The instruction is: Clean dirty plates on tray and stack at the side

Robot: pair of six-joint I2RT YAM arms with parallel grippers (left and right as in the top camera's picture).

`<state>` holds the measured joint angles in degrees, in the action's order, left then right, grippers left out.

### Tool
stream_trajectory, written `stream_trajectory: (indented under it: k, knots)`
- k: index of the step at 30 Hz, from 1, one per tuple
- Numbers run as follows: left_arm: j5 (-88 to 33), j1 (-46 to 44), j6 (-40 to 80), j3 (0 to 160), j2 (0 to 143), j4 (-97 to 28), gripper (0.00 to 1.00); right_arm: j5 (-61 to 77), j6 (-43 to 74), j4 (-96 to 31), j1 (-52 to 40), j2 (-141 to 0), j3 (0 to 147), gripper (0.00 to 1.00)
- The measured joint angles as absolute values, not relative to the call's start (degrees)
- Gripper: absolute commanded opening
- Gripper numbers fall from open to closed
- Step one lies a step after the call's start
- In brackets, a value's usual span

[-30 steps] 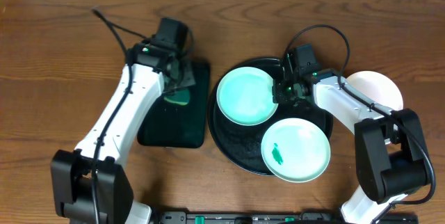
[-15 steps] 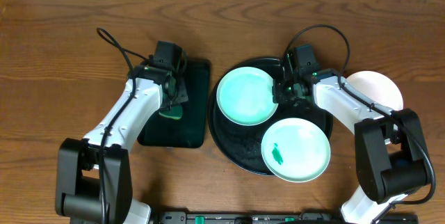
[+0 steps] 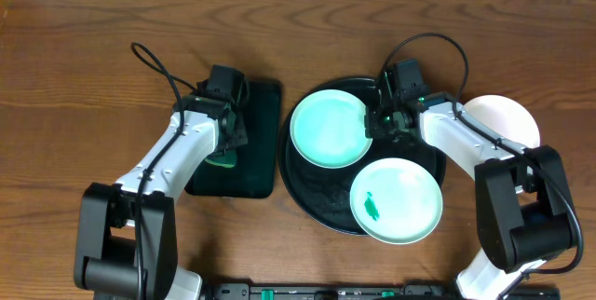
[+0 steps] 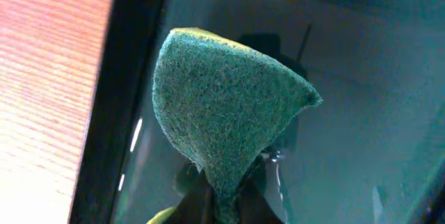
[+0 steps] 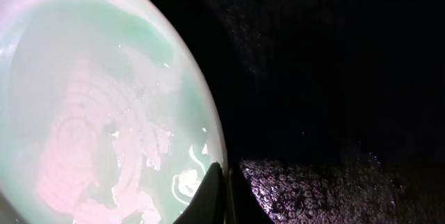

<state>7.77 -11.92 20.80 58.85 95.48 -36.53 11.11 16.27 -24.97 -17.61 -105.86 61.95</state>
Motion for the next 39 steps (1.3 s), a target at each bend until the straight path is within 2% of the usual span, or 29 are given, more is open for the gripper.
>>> stream_trajectory:
  k: [8,10,14,24,27,29,34,39]
  knots:
    - [8.56,-11.79,20.95,58.85,95.48,-35.53,0.17,11.11,16.27,-24.97,-17.61,-105.86,61.95,0.01]
    - [8.54,-11.77,20.84,58.85,95.48,-35.53,0.25,11.11,16.27,-24.97,-17.61,-105.86,61.95,0.02]
    - [8.56,-11.77,20.97,58.85,95.48,-35.57,0.26,11.18,16.45,-24.77,-17.63,-105.86,61.95,0.16]
    - [8.49,-10.81,23.57,63.16,88.95,-39.92,0.49,11.57,16.21,-24.62,-17.65,-105.86,61.95,0.31]
    - [8.54,-8.29,25.41,65.21,83.61,-39.27,0.55,11.31,16.08,-24.75,-17.69,-105.86,61.95,0.31]
    - [8.58,-5.41,26.63,65.91,80.2,-39.13,0.78,10.87,16.1,-24.84,-17.82,-105.86,61.95,0.31]
    - [9.1,1.26,30.06,66.04,75.33,-40.4,0.79,10.66,16.08,-24.77,-18.26,-105.86,61.95,0.29]
    - [9.19,2.63,31.14,66.04,75.0,-40.49,0.8,10.61,16.08,-24.75,-18.28,-105.86,61.95,0.25]
